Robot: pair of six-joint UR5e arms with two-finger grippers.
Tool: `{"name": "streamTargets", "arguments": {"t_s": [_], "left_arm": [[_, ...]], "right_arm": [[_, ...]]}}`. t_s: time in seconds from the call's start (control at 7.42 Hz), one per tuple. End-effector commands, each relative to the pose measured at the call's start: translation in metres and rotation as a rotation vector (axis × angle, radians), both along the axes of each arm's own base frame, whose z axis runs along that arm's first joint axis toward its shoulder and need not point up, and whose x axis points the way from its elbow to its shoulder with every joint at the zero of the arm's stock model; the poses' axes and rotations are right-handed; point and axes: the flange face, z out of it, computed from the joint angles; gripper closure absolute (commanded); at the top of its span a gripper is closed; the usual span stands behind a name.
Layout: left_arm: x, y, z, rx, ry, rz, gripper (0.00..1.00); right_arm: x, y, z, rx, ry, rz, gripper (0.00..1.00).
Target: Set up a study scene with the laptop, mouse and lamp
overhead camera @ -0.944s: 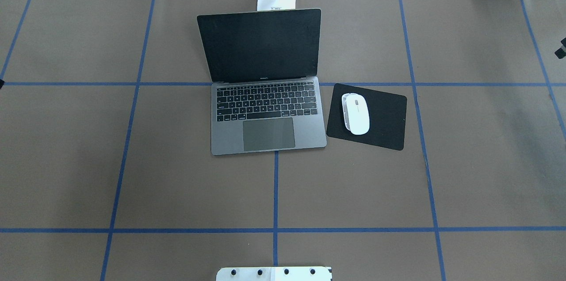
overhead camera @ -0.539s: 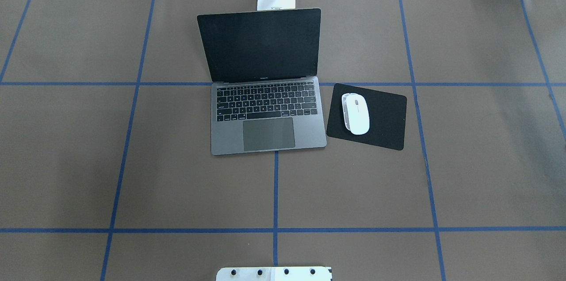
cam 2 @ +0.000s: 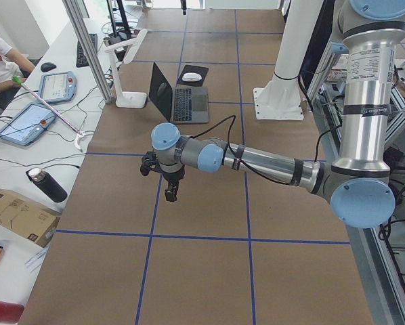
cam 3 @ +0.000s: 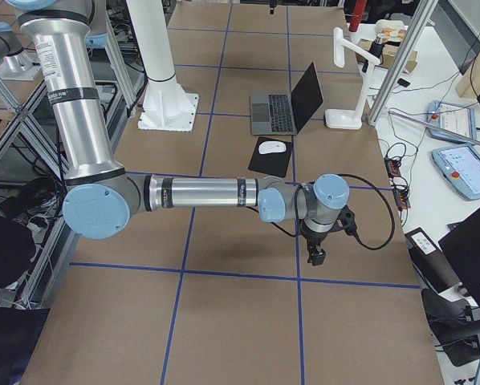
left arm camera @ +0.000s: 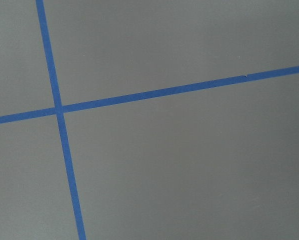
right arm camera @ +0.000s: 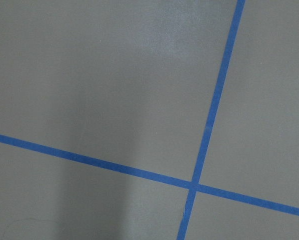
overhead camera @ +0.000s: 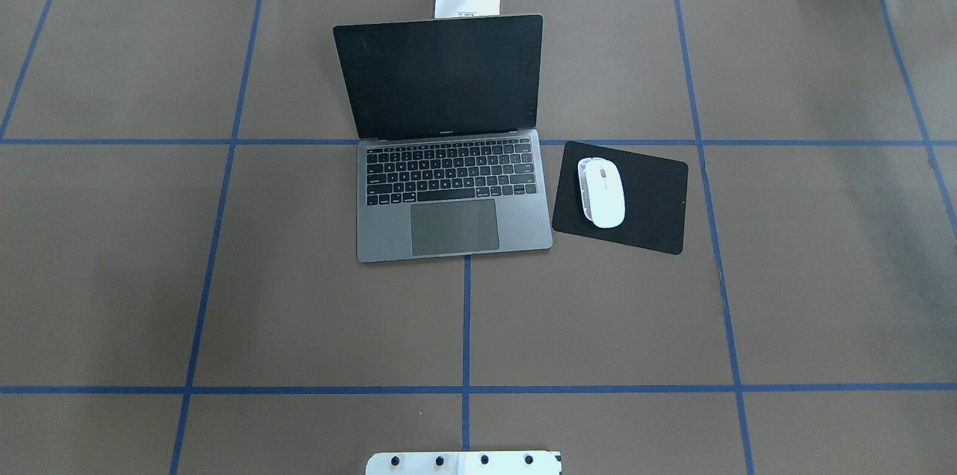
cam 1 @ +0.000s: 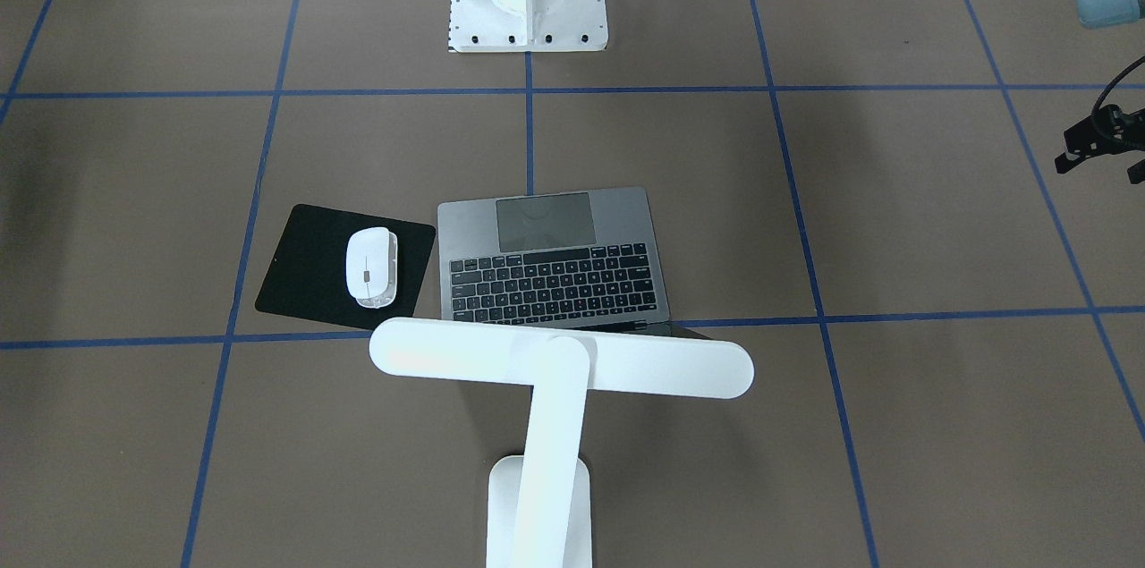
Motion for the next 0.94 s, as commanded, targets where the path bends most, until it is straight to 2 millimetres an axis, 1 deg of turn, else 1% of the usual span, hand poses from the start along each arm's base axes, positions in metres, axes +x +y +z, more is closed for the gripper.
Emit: {"name": "streamTargets", "arguments": {"t_s": [0.0, 0.4, 0.67, 0.81], "left_arm": [[-0.001, 0.0, -0.001, 0.005, 0.0, -0.001, 0.01], [0.002, -0.004, 0.011, -0.011, -0.009, 0.003, 0.01], [-0.001, -0.005, 0.005, -0.017, -0.006, -0.017, 0.01], [-0.001, -0.005, 0.004, -0.05, -0.006, -0.049, 0.01]], "right_arm": [[0.002, 0.013, -0.007, 0.009, -0.003, 0.004, 0.0], [0.002, 0.014, -0.005, 0.007, -0.001, 0.004, 0.0], [0.002, 0.016, -0.002, 0.005, 0.001, 0.003, 0.0], [0.003, 0.017, 0.0, 0.0, 0.002, 0.003, 0.0]]}}
